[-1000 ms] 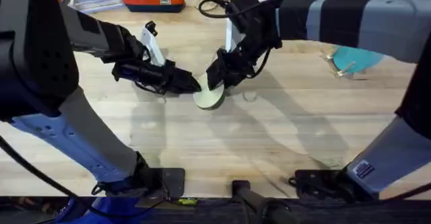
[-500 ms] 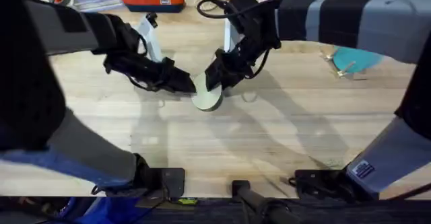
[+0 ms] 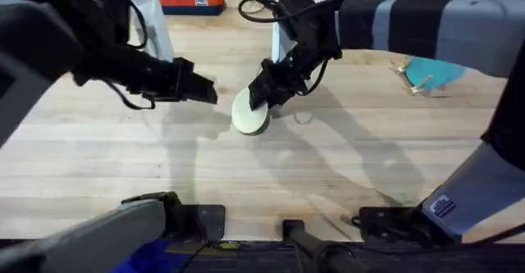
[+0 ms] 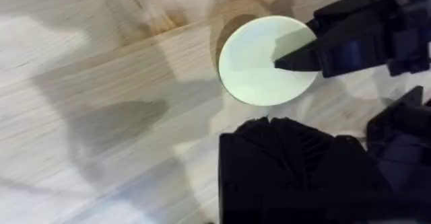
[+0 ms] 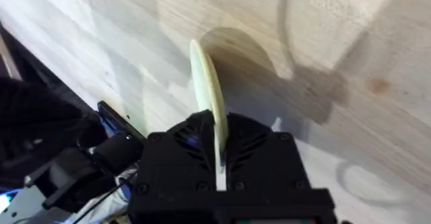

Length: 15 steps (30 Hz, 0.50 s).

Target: Pick up the plates from the table one by one and place each into a slot on the dish rack.

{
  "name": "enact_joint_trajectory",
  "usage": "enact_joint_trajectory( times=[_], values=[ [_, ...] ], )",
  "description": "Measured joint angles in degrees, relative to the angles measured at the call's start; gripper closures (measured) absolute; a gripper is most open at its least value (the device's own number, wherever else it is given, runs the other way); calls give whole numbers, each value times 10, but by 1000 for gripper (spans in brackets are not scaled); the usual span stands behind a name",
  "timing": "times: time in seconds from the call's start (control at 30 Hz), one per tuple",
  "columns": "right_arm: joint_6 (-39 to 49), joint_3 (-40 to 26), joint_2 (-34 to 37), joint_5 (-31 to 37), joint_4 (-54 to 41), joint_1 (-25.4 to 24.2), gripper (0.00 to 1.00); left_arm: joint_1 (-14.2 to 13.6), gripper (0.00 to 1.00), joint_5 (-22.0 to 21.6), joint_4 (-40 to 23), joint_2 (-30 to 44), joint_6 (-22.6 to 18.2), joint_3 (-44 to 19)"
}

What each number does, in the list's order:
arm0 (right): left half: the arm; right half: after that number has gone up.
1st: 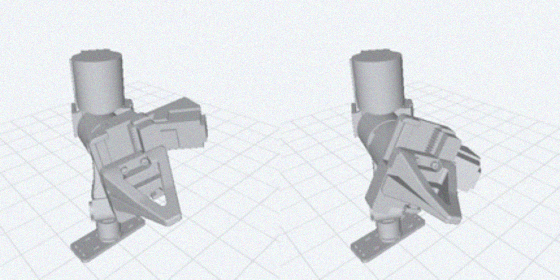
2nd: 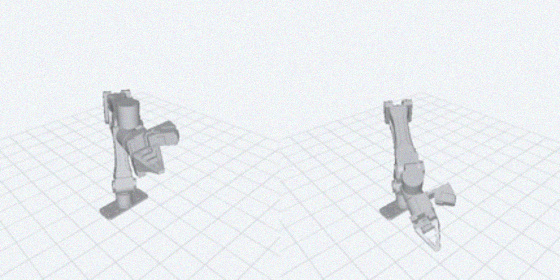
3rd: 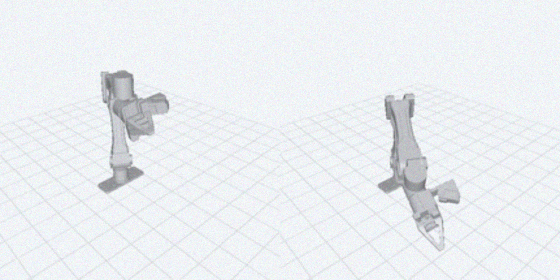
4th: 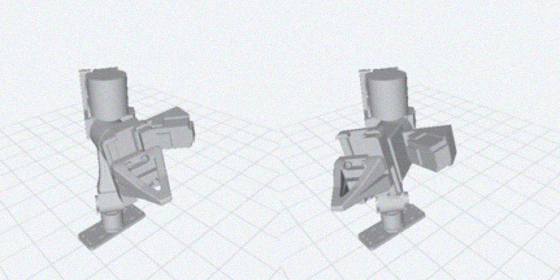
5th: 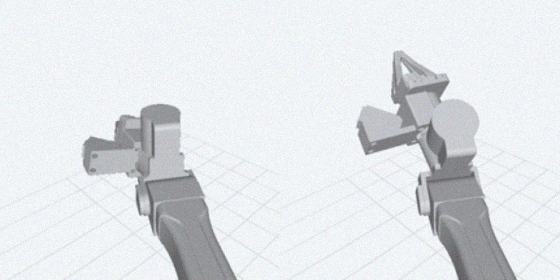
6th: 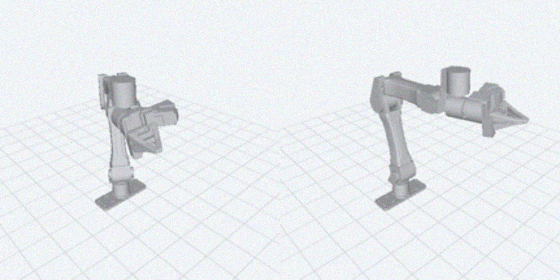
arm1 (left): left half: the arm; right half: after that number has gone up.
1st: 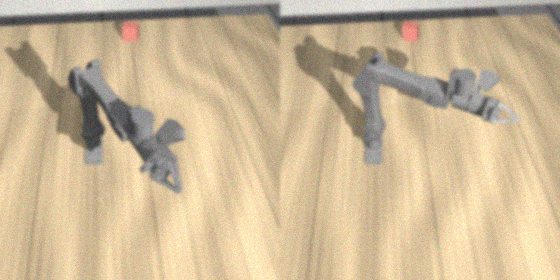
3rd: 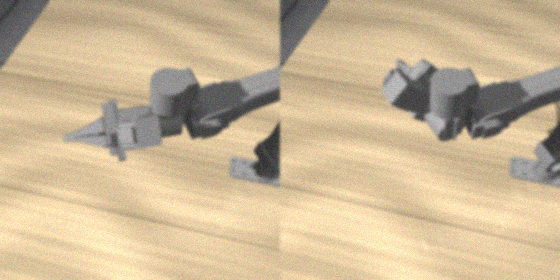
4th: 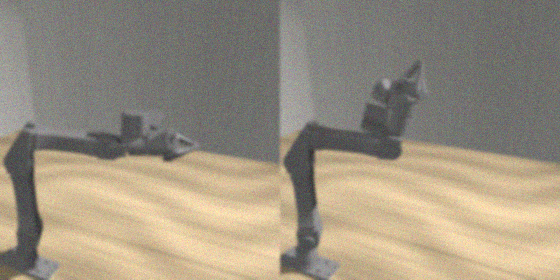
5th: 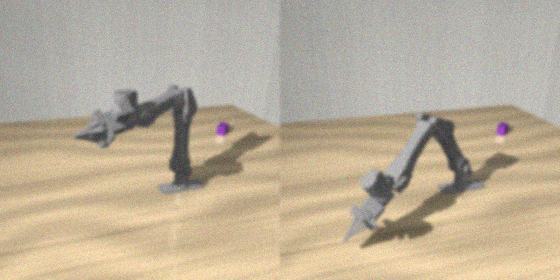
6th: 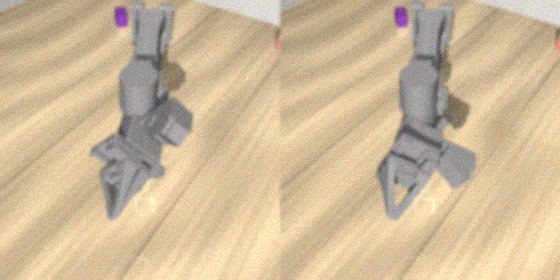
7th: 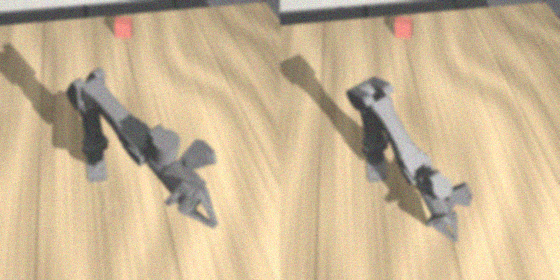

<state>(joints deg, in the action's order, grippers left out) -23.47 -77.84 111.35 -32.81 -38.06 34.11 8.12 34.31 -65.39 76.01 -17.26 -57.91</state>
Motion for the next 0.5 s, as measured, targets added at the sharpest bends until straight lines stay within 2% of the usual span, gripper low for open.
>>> enact_joint_trajectory(
  times=[0.13,0.23,0.4,0.43,0.5],
  values=[
    [26,0,-14,23,-21,2,939,0,955,-14,-7,-54,8,0],
    [53,-8,-43,74,-64,4,947,0,901,-27,-11,-86,20,0],
    [109,-32,-86,188,-122,5,960,0,147,-45,-25,-121,32,0],
    [120,-39,-94,210,-131,4,962,0,40,-50,-28,-126,38,0],
    [139,-50,-110,243,-147,4,966,0,8,-59,-30,-132,45,0]
  ],
)
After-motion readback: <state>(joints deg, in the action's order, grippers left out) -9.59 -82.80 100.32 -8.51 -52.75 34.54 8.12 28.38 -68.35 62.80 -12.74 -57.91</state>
